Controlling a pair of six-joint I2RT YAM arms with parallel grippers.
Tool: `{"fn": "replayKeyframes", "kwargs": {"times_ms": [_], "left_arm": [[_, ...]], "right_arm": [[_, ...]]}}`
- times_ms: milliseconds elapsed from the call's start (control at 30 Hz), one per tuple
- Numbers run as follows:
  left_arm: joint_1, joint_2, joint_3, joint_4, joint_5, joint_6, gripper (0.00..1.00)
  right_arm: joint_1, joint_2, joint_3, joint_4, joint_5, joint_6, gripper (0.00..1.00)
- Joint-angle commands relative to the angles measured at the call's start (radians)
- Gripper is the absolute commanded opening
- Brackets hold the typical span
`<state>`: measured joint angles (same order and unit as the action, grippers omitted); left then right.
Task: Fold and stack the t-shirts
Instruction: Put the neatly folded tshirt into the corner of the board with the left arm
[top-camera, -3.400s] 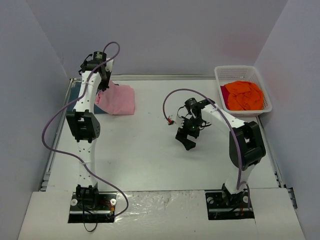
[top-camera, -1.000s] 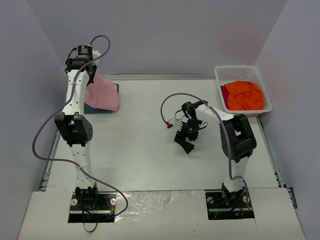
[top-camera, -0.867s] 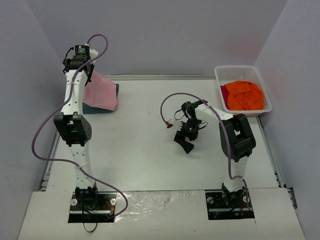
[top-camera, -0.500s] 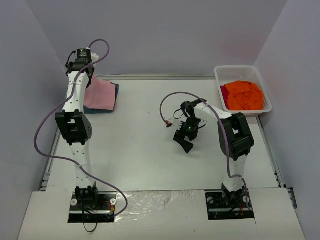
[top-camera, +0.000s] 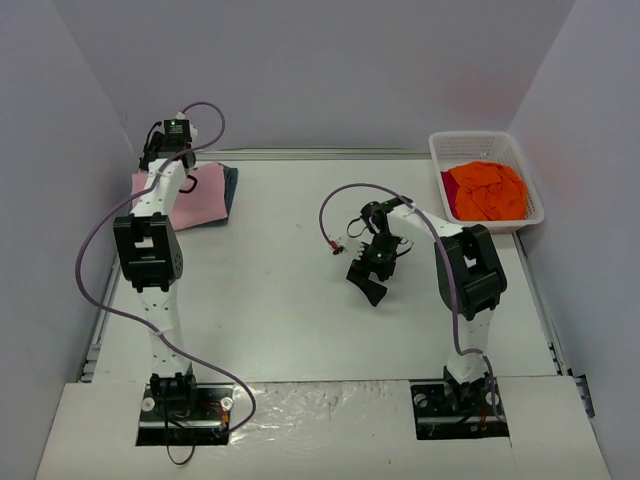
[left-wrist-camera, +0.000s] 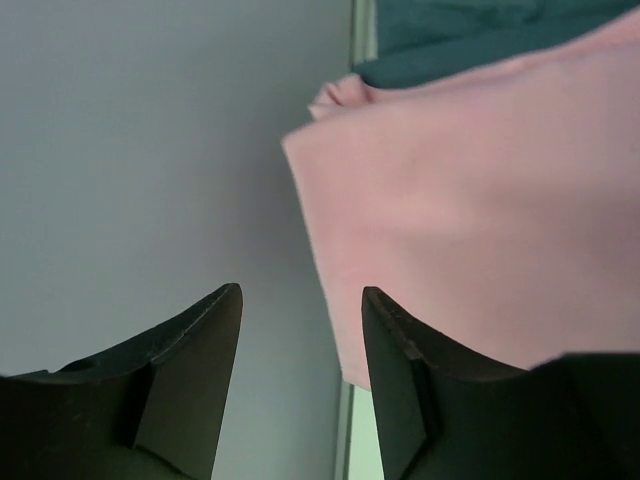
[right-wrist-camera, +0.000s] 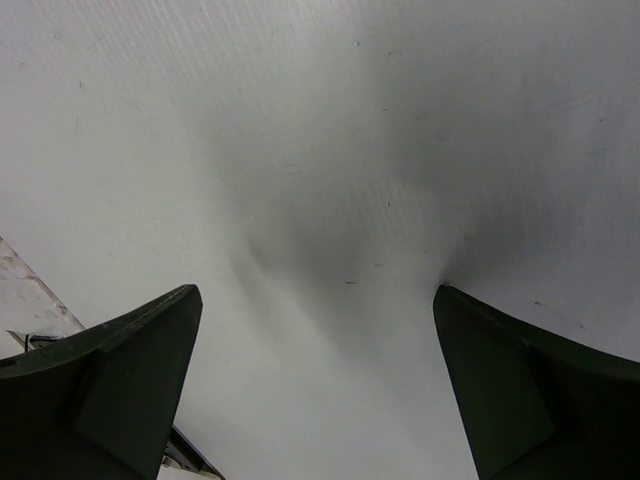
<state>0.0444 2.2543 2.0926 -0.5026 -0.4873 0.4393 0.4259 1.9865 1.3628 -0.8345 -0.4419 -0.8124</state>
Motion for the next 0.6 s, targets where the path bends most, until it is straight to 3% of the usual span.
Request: {"fn": "replayKeyframes", "kwargs": {"times_ms": [0, 167, 200, 267, 333, 400, 467, 567], "left_arm": [[-0.018, -0.184, -0.049, 0.162, -0.117, 0.068, 0.50], [-0.069, -0.353, -0.193, 0.173, -0.131, 0.081, 0.54], [-0.074, -0.405, -0.222, 0.121, -0.122, 0.066, 0.59], [-0.086, -0.453, -0.232, 0.032, -0.041, -0.012, 0.59], [-0.084, -0.524, -0.220, -0.129, 0.063, -0.115, 0.59], [-0.086, -0.590, -0.226, -0.251, 0.272, -0.180, 0.60], [-0.096, -0.665, -0.264, -0.307, 0.484, -0.192, 0.60], [-0.164, -0.787, -0.415, -0.291, 0.622, -0.156, 0.60]], "right_arm": [[-0.009, 0.107, -0.076, -0.018, 0.034, -0.024, 1.00], [-0.009, 0.072, -0.074, -0.017, 0.025, -0.027, 1.00], [-0.007, 0.066, -0.071, -0.017, 0.023, -0.025, 1.00], [-0.006, 0.040, -0.065, -0.017, 0.020, -0.025, 1.00], [-0.003, 0.006, -0.056, -0.017, 0.012, -0.022, 1.00], [0.001, -0.021, -0.039, -0.015, 0.002, -0.016, 1.00], [0.001, -0.067, -0.010, -0.014, -0.004, -0.004, 1.00], [0.001, -0.129, 0.044, -0.002, 0.003, 0.036, 1.00]]}}
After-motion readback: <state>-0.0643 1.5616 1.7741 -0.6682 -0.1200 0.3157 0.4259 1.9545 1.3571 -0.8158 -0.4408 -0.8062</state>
